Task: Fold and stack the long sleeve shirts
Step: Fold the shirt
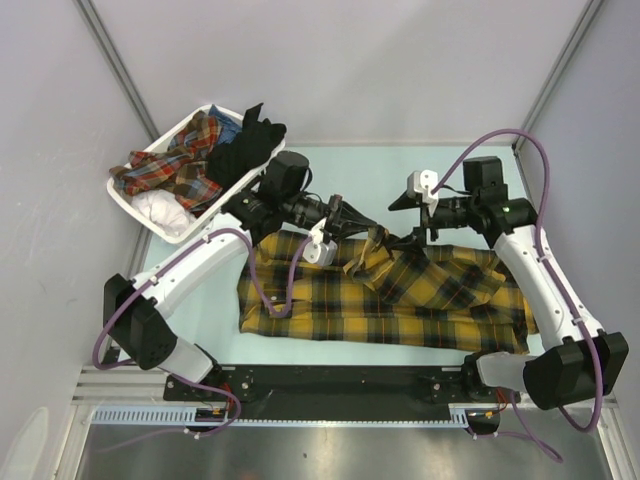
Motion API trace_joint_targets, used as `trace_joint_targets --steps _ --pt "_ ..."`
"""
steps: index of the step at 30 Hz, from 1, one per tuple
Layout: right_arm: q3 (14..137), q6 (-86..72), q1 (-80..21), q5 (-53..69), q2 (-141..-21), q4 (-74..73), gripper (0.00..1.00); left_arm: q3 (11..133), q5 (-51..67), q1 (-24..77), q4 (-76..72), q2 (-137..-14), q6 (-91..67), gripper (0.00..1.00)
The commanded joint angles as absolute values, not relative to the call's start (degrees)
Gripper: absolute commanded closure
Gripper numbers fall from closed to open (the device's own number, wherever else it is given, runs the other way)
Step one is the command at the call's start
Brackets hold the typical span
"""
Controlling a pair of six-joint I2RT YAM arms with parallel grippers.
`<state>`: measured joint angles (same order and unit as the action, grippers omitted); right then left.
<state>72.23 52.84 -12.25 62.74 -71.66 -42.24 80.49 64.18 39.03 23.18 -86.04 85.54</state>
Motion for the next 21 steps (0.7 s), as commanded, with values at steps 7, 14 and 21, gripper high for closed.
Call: trace_joint_targets --steps 7,14,21 --pt "74.18 61.35 -19.07 63.89 -73.48 -45.53 0.59 80.68 67.15 39.81 24.61 -84.20 89.65 1.00" --pt "75.50 50.03 -16.80 64.51 -74.27 -42.11 1.00 78.41 41.04 39.64 9.77 -78.59 53.32 0.21" --pt "70.67 32.98 -13.01 65.57 -71.11 -25.35 1.00 66.28 31.03 36.65 18.18 -61.71 47.72 0.01"
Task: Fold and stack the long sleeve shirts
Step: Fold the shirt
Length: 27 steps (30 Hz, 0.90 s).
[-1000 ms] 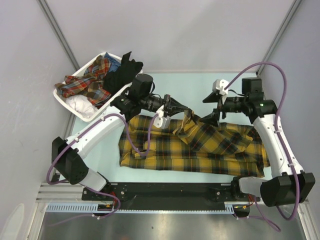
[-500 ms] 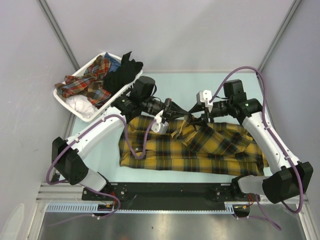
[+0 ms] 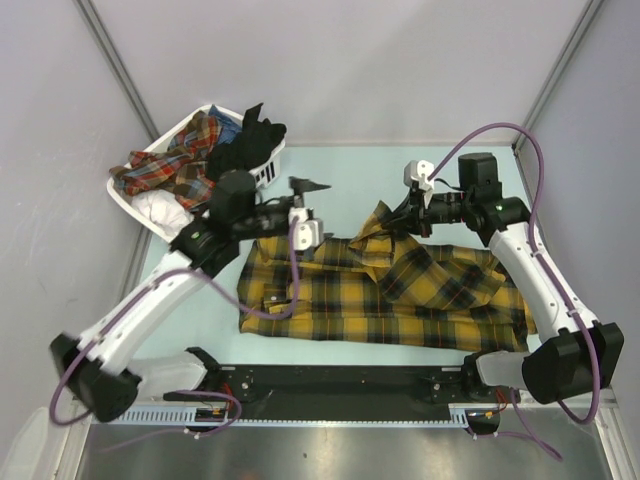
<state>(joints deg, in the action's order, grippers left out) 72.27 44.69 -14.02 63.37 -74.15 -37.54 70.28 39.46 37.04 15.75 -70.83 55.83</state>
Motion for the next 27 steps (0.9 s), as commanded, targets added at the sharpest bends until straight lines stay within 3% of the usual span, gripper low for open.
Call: trace_joint_targets --steps 1,11,19,26,27 --pt "70.40 31.65 -12.83 65.65 -70.93 -24.09 1.00 66.10 31.37 36.74 22.80 -60.92 49.03 0.00" --pt "69.96 21.63 -12.74 64.08 -68.91 -17.23 1.00 70.93 27.69 43.49 24.53 -68.82 37.71 0.01" --pt "69.17 20.39 -15.11 59.77 -66.89 -17.49 1.00 67.15 16.19 48.25 9.94 -70.57 29.54 0.01" --pt "68.56 20.92 -17.49 55.73 -65.83 -18.19 1.00 65.74 13.71 50.80 2.46 -69.52 27.51 0.01" --pt "68.47 21.09 -17.75 55.37 -65.66 -18.19 1.00 66.00 13.71 50.80 2.46 -69.43 27.34 0.05"
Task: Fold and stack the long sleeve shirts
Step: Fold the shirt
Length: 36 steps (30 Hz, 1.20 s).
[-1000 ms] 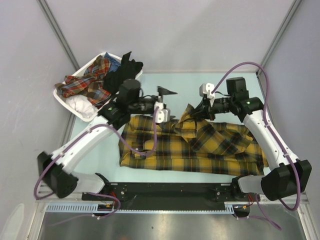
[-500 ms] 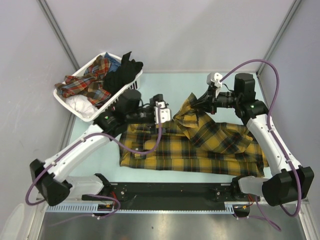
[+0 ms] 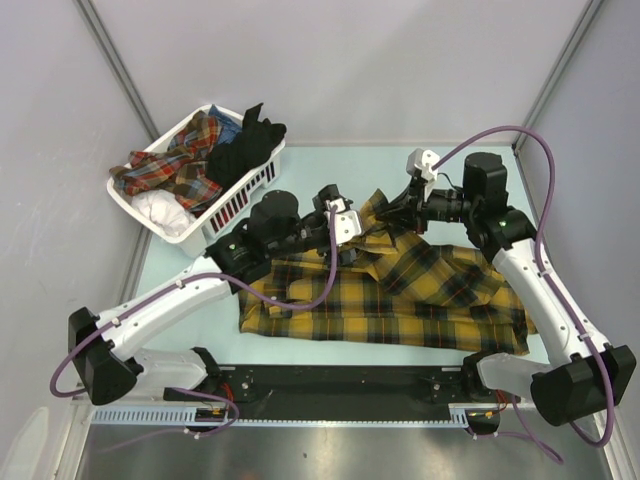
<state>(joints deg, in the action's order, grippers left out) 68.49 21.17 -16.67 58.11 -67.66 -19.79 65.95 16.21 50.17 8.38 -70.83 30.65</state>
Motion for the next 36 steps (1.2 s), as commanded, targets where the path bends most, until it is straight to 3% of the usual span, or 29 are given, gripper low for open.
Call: trace_joint_targets --steps 1,9,11,15,22,25,26,29,31,33,35,36 --pt "68.55 21.18 -17.84 55.11 -65.65 -18.45 1.00 66.09 13.97 50.89 2.37 -69.17 27.16 0.08" --pt "68.55 21.53 -18.19 53.53 -65.57 -18.81 1.00 64.78 17.75 49.05 3.51 -66.80 21.19 0.54" --pt "68.55 21.62 -18.11 53.35 -65.48 -18.72 1.00 64.51 17.75 47.99 3.52 -66.97 18.65 0.52" --pt "68.91 21.71 -18.11 53.96 -65.83 -18.63 1.00 65.39 18.37 47.55 2.82 -68.72 17.40 0.39" --pt "69.26 26.78 -19.25 53.62 -65.30 -21.96 1.00 69.43 17.75 47.37 4.66 -73.47 18.98 0.36" --pt "69.26 28.91 -19.78 51.78 -64.07 -23.73 1.00 70.58 25.79 46.67 5.10 -73.04 20.56 0.70" --pt "69.61 28.92 -19.78 50.72 -63.72 -24.25 0.94 70.14 28.36 46.50 5.36 -72.43 21.52 0.87" --pt "72.15 30.66 -18.11 46.59 -61.97 -29.69 0.58 69.43 38.98 46.58 8.95 -70.50 27.32 1.00" --pt "72.95 31.37 -13.20 46.49 -59.34 -34.26 0.36 69.52 42.35 46.58 12.55 -69.79 29.96 1.00" --pt "73.21 34.26 -6.81 47.28 -56.96 -40.12 0.29 69.79 46.83 46.67 13.79 -69.26 30.76 1.00" --pt "72.86 38.21 -2.48 47.73 -53.27 -44.80 0.12 70.74 49.03 46.76 15.02 -69.43 31.20 1.00" --pt "72.60 41.97 -0.72 47.29 -52.13 -48.74 0.10 71.45 51.83 46.84 15.99 -70.22 32.25 1.00"
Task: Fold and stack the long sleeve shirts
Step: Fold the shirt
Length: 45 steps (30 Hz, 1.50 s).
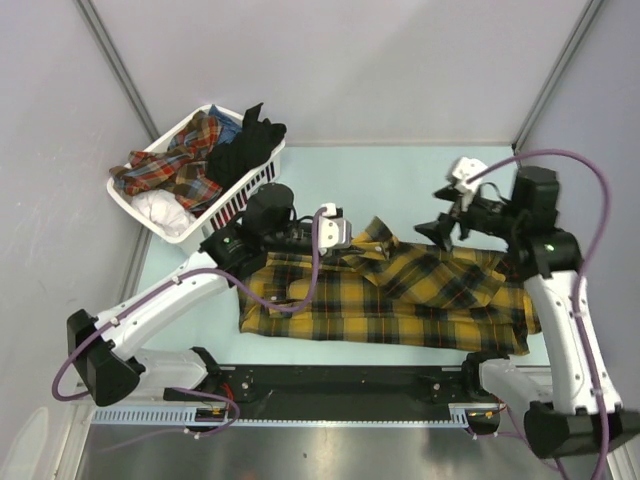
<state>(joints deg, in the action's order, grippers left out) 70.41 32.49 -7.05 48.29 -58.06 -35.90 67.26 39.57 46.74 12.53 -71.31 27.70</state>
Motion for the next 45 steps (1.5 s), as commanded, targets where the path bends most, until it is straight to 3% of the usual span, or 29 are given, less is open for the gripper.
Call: trace_joint_targets --steps 1,6,9,13,18,24,26,32,37,40,45 --pt "72.25 43.49 3.82 45.98 -49.86 -50.00 0.09 72.24 53.16 47.02 18.35 -70.57 34.52 1.00" --pt "72.33 43.34 19.92 51.81 -50.79 -50.89 0.07 77.51 61.06 49.91 24.34 -72.51 39.19 0.96" --pt "75.48 42.71 25.84 57.64 -59.30 -54.64 0.10 80.41 63.28 52.20 28.38 -72.86 41.83 0.95" --pt "80.58 46.23 23.83 57.67 -73.19 -63.10 0.21 81.47 63.64 55.89 32.77 -71.72 45.33 0.90" --pt "80.51 47.99 21.98 52.84 -88.21 -68.11 0.43 81.74 62.84 59.67 35.07 -71.98 46.67 0.89" --pt "76.04 41.95 20.65 48.43 -99.04 -61.38 0.63 79.98 61.79 62.40 34.72 -71.81 48.16 0.91" --pt "73.76 39.82 20.48 47.03 -101.42 -56.54 0.66 79.98 61.87 62.75 34.63 -71.98 48.69 0.92" --pt "68.82 39.19 18.63 38.34 -105.73 -53.00 0.67 78.66 59.33 63.28 29.63 -71.19 44.75 1.00" --pt "66.70 43.14 19.16 34.45 -106.79 -55.01 0.67 73.94 48.63 63.02 19.43 -69.97 27.61 1.00" --pt "70.99 45.69 19.86 36.82 -103.99 -60.02 0.62 65.88 39.68 61.88 13.20 -66.38 19.45 1.00" --pt "76.20 48.69 17.77 41.49 -97.58 -70.04 0.51 55.82 30.95 51.61 4.59 -63.02 6.98 1.00"
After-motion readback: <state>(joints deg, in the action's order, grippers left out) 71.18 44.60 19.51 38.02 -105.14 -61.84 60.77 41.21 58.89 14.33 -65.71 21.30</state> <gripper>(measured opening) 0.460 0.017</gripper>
